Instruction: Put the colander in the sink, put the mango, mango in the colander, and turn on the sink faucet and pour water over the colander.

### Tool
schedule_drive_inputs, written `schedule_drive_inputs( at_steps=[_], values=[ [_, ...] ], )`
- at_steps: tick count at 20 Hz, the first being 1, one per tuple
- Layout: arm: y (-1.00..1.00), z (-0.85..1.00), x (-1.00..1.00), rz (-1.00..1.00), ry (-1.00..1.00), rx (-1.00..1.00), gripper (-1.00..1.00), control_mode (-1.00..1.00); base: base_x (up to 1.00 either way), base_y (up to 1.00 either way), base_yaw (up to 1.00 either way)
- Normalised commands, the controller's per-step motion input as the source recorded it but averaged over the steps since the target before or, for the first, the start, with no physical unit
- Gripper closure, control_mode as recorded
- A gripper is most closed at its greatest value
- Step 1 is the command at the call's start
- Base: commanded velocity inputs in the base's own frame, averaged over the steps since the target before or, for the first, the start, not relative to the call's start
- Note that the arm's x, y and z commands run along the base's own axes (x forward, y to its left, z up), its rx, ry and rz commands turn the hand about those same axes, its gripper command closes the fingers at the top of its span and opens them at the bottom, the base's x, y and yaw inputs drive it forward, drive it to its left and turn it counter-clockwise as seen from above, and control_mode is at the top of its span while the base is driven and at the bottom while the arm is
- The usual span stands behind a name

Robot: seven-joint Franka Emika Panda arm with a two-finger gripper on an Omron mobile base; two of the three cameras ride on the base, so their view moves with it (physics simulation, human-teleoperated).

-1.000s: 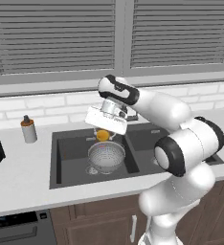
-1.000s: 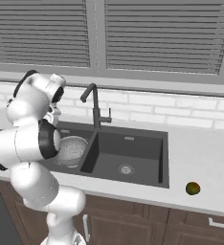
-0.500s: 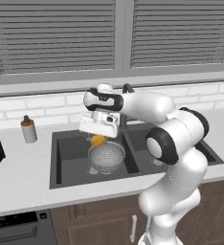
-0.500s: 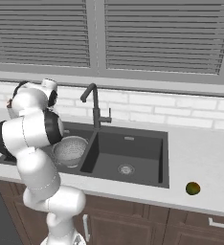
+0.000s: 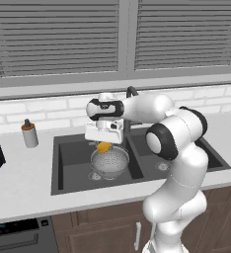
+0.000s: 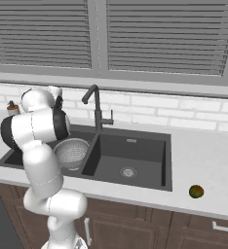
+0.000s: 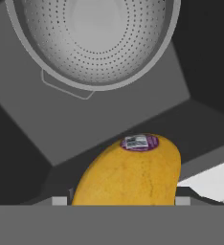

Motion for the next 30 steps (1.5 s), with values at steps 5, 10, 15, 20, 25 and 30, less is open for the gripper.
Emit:
schedule_drive_inputs(
  at_steps=[5,10,15,20,25,30],
  values=[
    [-0.23,-0.59,0.03,0.0,-0.2,-0.06,1.0,-1.0,0.0,0.0,0.0],
    [-0.14,-0.64,0.12,0.0,-0.15,-0.05,1.0,-1.0,0.0,0.0,0.0],
    [0.0,-0.47,0.47,0.0,-0.01,-0.07,1.0,-1.0,0.0,0.0,0.0],
    [0.0,-0.41,0.81,0.0,0.0,-0.07,1.0,-1.0,0.0,0.0,0.0],
    [0.0,-0.45,0.79,0.0,0.0,-0.1,1.0,-1.0,0.0,0.0,0.0],
    [0.03,-0.62,0.41,0.0,0.0,-0.17,1.0,-1.0,0.0,0.0,0.0]
  ],
)
